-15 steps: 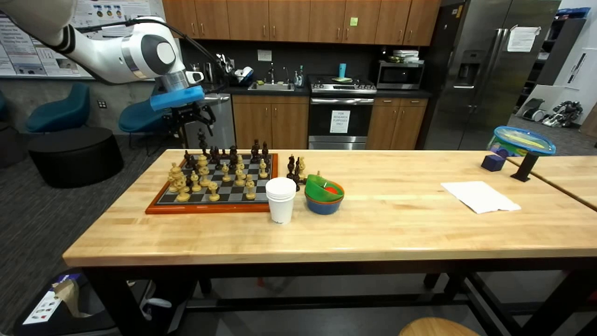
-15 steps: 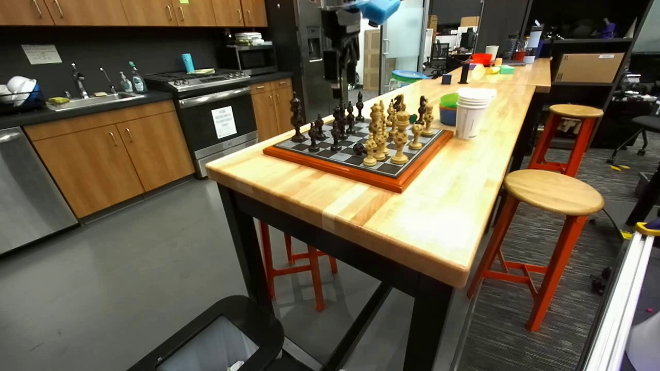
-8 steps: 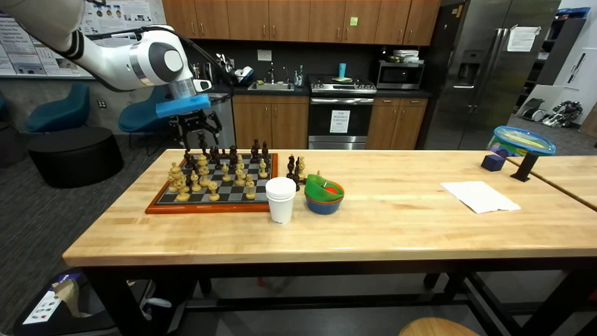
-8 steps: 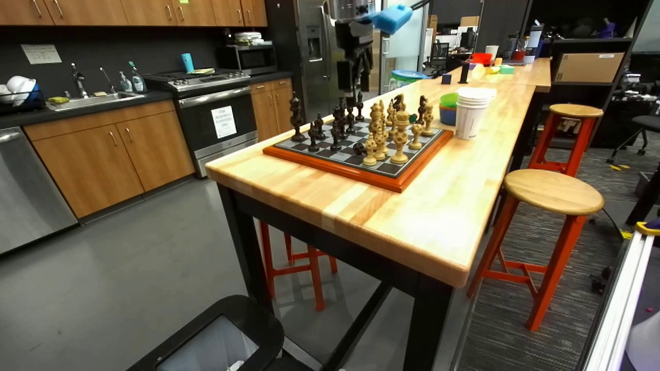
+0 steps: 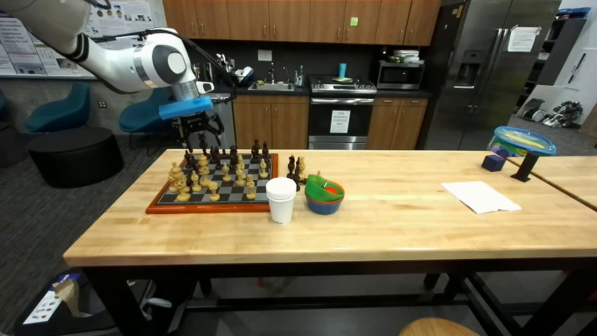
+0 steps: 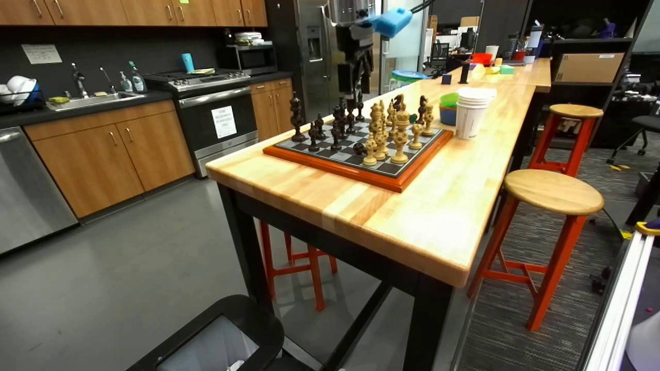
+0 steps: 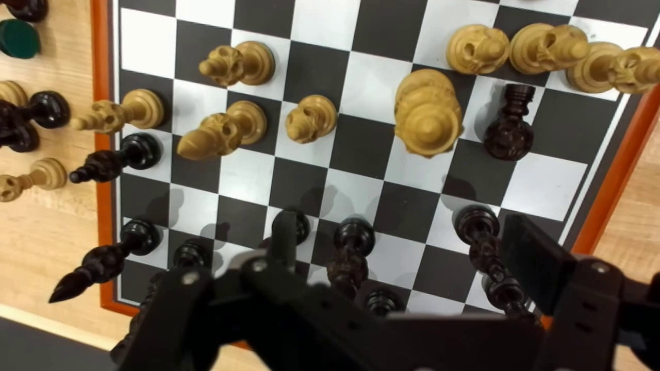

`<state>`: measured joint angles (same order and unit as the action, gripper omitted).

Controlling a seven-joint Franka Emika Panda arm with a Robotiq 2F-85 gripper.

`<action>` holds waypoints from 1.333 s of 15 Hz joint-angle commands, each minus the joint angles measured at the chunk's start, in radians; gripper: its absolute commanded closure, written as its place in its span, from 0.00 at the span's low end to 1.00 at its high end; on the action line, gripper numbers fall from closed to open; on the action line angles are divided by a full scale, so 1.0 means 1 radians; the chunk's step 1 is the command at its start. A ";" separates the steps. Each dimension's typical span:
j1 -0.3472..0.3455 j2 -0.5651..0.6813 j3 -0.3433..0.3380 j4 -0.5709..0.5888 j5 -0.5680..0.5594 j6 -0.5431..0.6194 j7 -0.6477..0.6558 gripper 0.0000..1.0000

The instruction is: Make two moves using two different chess pieces

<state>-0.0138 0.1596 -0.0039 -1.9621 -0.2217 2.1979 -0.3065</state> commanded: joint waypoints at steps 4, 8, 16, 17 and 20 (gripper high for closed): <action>-0.020 0.122 -0.026 0.145 -0.070 -0.012 -0.028 0.00; -0.031 0.182 -0.035 0.212 -0.100 -0.023 -0.055 0.00; -0.042 0.244 -0.043 0.287 -0.104 -0.043 -0.075 0.00; -0.043 0.250 -0.044 0.295 -0.105 -0.046 -0.075 0.00; -0.046 0.258 -0.043 0.309 -0.102 -0.053 -0.078 0.00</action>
<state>-0.0547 0.3996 -0.0464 -1.6929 -0.3100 2.1740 -0.3672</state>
